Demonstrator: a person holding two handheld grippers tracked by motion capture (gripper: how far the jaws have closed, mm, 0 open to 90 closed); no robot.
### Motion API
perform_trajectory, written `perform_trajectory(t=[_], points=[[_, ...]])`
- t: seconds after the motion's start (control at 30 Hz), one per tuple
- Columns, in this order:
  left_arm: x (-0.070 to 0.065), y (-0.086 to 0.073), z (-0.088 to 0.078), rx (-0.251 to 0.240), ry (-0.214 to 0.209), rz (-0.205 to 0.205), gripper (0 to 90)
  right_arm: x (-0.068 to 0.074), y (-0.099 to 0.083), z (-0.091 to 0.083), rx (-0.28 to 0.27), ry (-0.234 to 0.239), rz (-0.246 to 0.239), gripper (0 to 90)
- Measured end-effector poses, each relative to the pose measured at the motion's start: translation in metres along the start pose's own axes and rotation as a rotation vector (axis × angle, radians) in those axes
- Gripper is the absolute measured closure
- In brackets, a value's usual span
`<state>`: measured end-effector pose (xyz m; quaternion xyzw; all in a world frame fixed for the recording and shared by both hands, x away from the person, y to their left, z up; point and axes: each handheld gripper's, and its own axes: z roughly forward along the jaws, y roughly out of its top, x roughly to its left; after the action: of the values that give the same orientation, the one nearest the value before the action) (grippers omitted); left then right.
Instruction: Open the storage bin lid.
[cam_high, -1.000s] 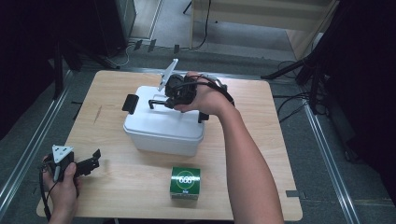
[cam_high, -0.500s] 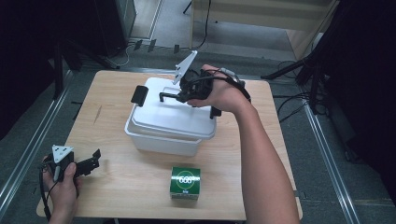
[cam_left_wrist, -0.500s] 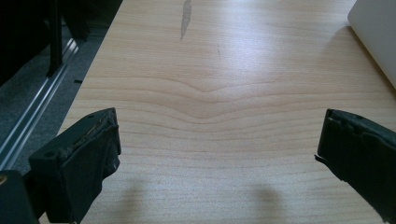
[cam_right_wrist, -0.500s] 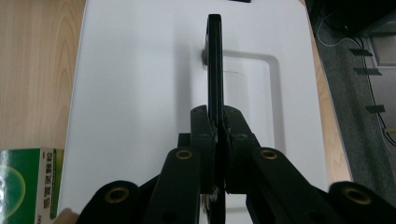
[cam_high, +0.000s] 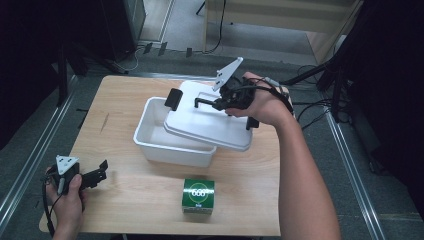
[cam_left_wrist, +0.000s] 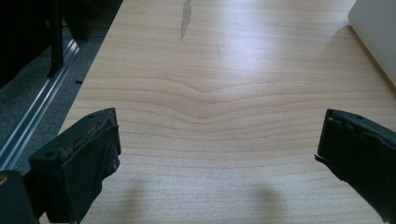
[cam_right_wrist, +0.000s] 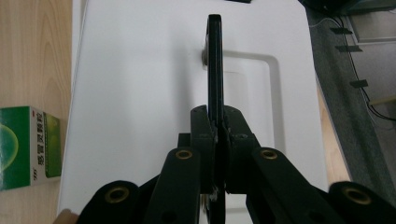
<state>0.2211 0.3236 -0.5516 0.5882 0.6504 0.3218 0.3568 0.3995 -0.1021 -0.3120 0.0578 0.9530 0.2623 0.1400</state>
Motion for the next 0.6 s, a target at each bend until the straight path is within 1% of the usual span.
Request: perform_trajectory(t=[0.1,0.13,0.27,0.3,0.33,0.37,0.4,0.43,0.5,0.53,0.57,0.6], points=[[0.0,0.0,0.0,0.002,0.0,0.003,0.0,-0.002,-0.012,-0.008,0.006,-0.016,0.016,85.3],[0.0,0.0,0.0,0.003,0.0,0.004,0.0,-0.002,-0.012,-0.008,0.006,-0.016,0.016,85.3],[0.0,0.0,0.0,0.002,0.0,0.004,0.0,-0.004,-0.027,-0.02,0.01,-0.034,0.031,85.3],[0.0,0.0,0.0,0.001,-0.001,0.004,0.0,-0.004,-0.031,-0.023,0.013,-0.038,0.039,85.2],[0.0,0.0,0.0,0.001,-0.001,0.004,0.0,-0.004,-0.031,-0.023,0.013,-0.038,0.039,85.2],[0.001,0.0,0.0,0.002,-0.002,0.002,0.0,-0.004,-0.038,-0.028,0.011,-0.044,0.049,85.3],[0.001,0.0,0.0,0.002,-0.002,0.002,0.0,-0.004,-0.038,-0.028,0.011,-0.044,0.049,85.3],[0.001,0.0,0.0,0.0,-0.003,0.0,0.0,-0.004,-0.045,-0.032,0.013,-0.056,0.055,85.2],[0.001,0.0,0.0,-0.002,-0.004,0.0,0.0,-0.003,-0.048,-0.034,0.014,-0.059,0.057,85.2],[0.001,0.0,0.0,-0.002,-0.004,-0.001,0.0,-0.002,-0.055,-0.038,0.018,-0.069,0.062,85.3],[0.001,0.0,0.0,-0.002,-0.004,0.001,0.0,-0.002,-0.059,-0.04,0.02,-0.074,0.066,85.2],[0.001,0.0,0.0,-0.002,-0.004,0.001,0.0,-0.002,-0.059,-0.04,0.02,-0.074,0.066,85.2]])
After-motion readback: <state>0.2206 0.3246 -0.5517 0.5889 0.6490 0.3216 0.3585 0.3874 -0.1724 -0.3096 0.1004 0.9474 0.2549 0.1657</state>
